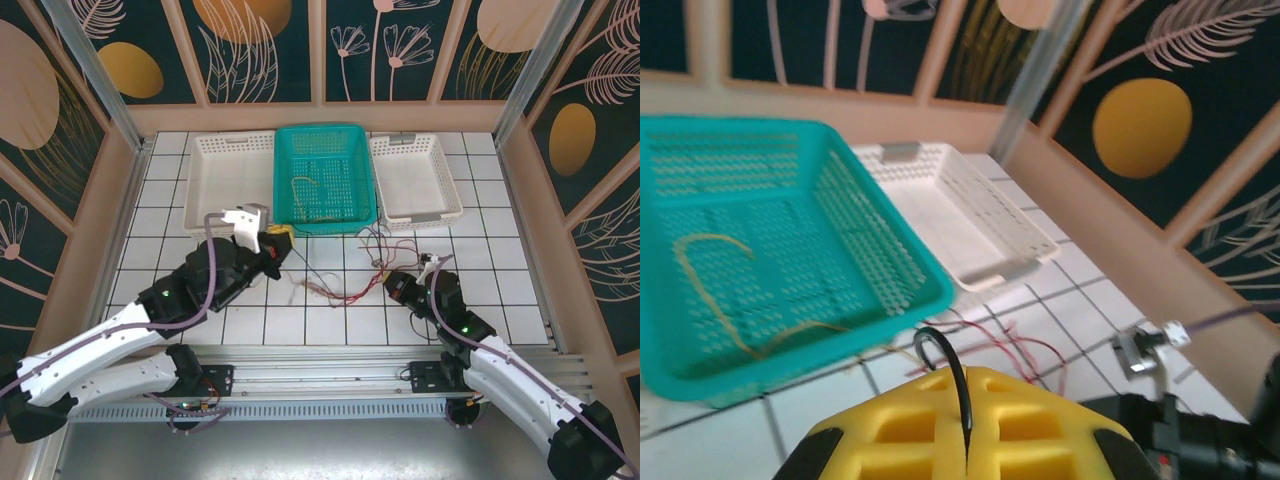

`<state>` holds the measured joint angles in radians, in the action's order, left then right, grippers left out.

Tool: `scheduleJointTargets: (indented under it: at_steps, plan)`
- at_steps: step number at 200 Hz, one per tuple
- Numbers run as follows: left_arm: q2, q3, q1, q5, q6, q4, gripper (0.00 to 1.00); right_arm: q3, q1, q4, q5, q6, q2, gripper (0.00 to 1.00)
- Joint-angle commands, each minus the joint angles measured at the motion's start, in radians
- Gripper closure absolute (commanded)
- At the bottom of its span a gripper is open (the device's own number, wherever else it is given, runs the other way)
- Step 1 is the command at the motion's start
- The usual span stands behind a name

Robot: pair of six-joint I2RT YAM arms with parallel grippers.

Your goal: Untangle the cables

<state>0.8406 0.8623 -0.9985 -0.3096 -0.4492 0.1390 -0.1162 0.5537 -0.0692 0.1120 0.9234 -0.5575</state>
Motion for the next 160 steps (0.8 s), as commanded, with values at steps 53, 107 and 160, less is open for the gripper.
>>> scheduleJointTargets:
  at_steps: [53, 107, 160]
  plan:
    - [-0.052, 0.268, 0.034, -0.348, 0.3, 0.247, 1.0, 0.035, -0.179, 0.158, -0.057, 0.021, 0.011, 1.0]
    - [-0.056, 0.424, 0.035, -0.505, 0.449, 0.26, 1.0, 0.063, -0.302, 0.188, -0.021, 0.008, -0.012, 1.0]
    - [-0.045, 0.498, 0.036, -0.541, 0.512, 0.275, 1.0, 0.065, -0.348, 0.173, 0.012, -0.01, -0.013, 1.0]
